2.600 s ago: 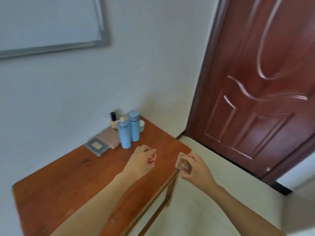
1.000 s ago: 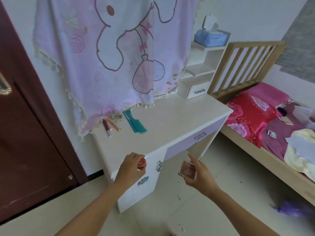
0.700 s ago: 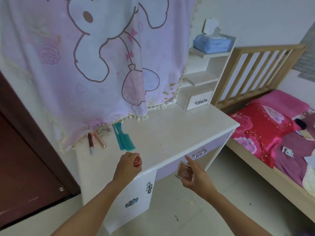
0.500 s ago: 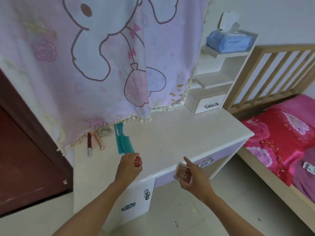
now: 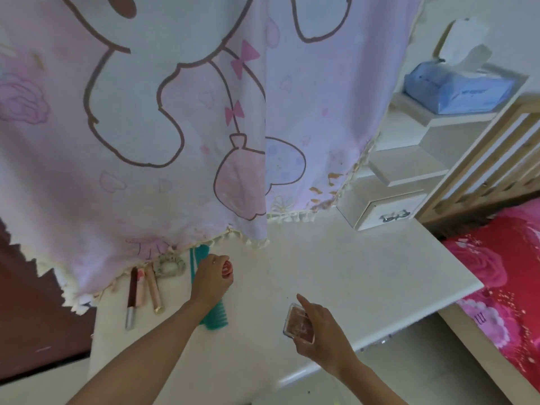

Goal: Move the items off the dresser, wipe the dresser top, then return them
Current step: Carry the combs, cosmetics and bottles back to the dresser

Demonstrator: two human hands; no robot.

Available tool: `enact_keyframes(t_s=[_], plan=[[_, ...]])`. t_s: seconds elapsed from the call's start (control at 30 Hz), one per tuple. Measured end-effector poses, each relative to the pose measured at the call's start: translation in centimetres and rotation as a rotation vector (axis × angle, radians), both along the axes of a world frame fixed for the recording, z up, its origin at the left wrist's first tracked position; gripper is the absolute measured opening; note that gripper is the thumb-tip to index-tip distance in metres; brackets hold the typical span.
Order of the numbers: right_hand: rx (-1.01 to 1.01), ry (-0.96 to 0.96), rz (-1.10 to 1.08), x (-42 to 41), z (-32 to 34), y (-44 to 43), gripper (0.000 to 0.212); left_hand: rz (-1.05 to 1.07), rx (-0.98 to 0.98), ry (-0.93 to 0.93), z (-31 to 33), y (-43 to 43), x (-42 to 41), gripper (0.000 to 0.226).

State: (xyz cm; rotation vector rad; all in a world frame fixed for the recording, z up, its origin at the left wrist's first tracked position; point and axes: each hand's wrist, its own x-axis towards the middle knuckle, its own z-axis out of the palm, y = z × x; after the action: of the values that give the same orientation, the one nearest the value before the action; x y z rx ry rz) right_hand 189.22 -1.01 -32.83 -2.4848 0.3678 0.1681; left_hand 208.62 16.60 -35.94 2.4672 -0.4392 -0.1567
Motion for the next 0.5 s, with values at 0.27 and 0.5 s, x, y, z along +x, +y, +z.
enact_keyframes(t_s=[0.27, 0.5], plan=[[0.007, -0.011, 0.009, 6.1, -0.3, -0.4, 0.084, -0.044, 0.113, -0.133, -3.0, -0.7, 6.3, 0.029], [0.006, 0.045, 0.110, 9.3, -1.3, 0.9, 0.091, -0.135, 0.170, -0.224, -3.9, 0.4, 6.6, 0.052]])
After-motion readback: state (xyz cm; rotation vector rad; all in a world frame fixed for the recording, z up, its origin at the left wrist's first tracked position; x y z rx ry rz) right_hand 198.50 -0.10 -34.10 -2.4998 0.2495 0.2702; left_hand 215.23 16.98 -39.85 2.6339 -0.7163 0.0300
